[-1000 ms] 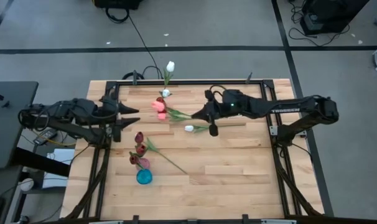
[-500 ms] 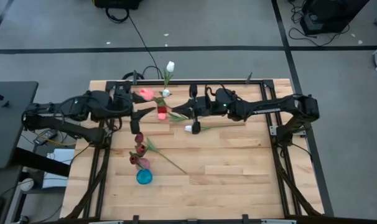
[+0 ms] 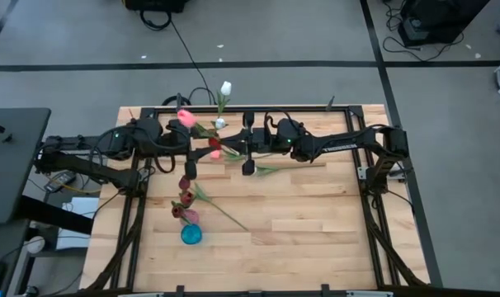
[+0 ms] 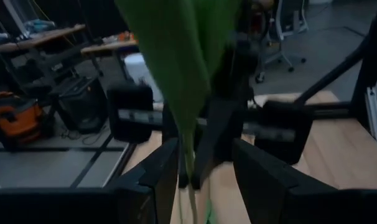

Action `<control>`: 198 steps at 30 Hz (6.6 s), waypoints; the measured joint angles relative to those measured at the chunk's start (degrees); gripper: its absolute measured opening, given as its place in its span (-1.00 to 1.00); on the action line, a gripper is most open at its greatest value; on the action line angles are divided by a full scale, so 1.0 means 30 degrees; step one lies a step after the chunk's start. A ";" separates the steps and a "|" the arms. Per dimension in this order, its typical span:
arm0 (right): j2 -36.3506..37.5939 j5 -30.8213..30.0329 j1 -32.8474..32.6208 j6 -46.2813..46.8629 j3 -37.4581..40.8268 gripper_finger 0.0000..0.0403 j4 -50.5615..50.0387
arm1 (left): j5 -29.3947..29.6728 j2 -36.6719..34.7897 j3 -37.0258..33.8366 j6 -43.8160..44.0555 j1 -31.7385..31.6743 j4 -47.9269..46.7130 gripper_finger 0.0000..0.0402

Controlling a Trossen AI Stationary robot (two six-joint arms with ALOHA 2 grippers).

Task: Sort flowers into vase by color
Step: Put the center pink tulip into the blue vase, then put the white tulip into the red vase

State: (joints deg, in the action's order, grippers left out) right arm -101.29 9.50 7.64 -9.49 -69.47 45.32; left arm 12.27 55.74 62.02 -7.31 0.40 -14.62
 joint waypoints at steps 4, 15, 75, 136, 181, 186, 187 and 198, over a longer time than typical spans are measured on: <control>0.0011 0.0010 -0.0007 -0.0030 0.0001 -0.96 0.0028 | 0.0015 0.0083 0.0021 0.0007 -0.0015 0.0983 -0.26; 0.0832 0.1691 -0.0058 0.0276 0.0023 -0.66 -0.1880 | -0.1079 -0.0429 0.1164 0.0937 -0.0015 0.0235 -0.93; 1.0008 -0.4802 -0.2446 0.4641 0.9358 -0.43 -0.6539 | 2.1438 0.7962 0.3658 2.8060 2.8395 -1.9168 -0.93; 0.6884 -0.4787 -0.2994 0.5609 0.9355 -0.43 -0.4701 | 1.5958 0.7541 0.0841 2.7873 2.3731 -1.7035 -0.30; -0.9343 -0.5768 -0.8204 0.2134 -0.4857 0.19 -0.4894 | 2.0146 0.0618 0.6097 2.4313 2.3618 -2.5123 -0.17; -1.1004 -0.5662 -0.8255 0.1814 -0.7147 0.46 -0.5197 | 2.0528 0.0087 0.6097 2.4027 2.3598 -2.5073 -0.17; -1.1286 -0.5650 -0.8255 0.1674 -0.7553 0.50 -0.5210 | 2.0529 0.0029 0.6097 2.3989 2.3605 -2.5073 -0.17; -1.2168 -0.4491 -0.8136 0.2030 -0.8890 0.63 -0.5219 | 1.9861 -0.0065 0.6097 2.3460 2.3605 -2.5124 -0.17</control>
State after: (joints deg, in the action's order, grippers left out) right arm -137.80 -3.97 -16.77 -3.40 -96.14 29.67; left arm 71.85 55.55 80.31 63.07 71.22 -90.00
